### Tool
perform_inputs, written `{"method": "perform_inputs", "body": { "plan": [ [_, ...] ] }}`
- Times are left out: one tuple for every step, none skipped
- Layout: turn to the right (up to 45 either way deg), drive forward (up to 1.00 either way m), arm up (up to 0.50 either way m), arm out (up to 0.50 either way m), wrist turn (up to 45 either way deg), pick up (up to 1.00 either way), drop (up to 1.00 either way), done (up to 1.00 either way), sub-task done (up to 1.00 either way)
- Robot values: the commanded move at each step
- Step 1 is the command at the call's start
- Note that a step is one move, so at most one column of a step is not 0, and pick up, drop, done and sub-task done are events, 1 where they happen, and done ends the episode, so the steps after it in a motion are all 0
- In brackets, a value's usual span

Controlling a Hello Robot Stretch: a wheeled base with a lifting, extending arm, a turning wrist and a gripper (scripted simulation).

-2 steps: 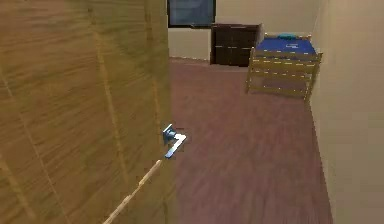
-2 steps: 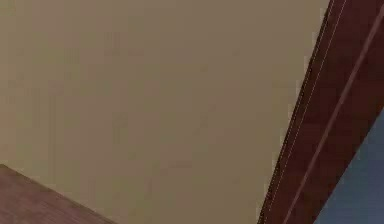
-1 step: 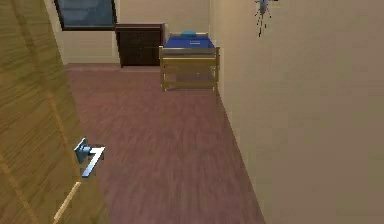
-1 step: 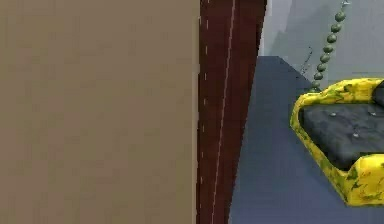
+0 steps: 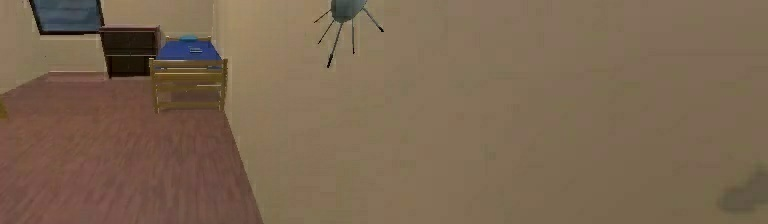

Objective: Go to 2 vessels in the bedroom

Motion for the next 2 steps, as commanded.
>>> {"method": "perform_inputs", "body": {
  "plan": [
    [-45.0,0.0,0.0,0.0,0.0,0.0,0.0,0.0,0.0],
    [-15.0,0.0,0.0,0.0,0.0,0.0,0.0,0.0,0.0]
  ]
}}
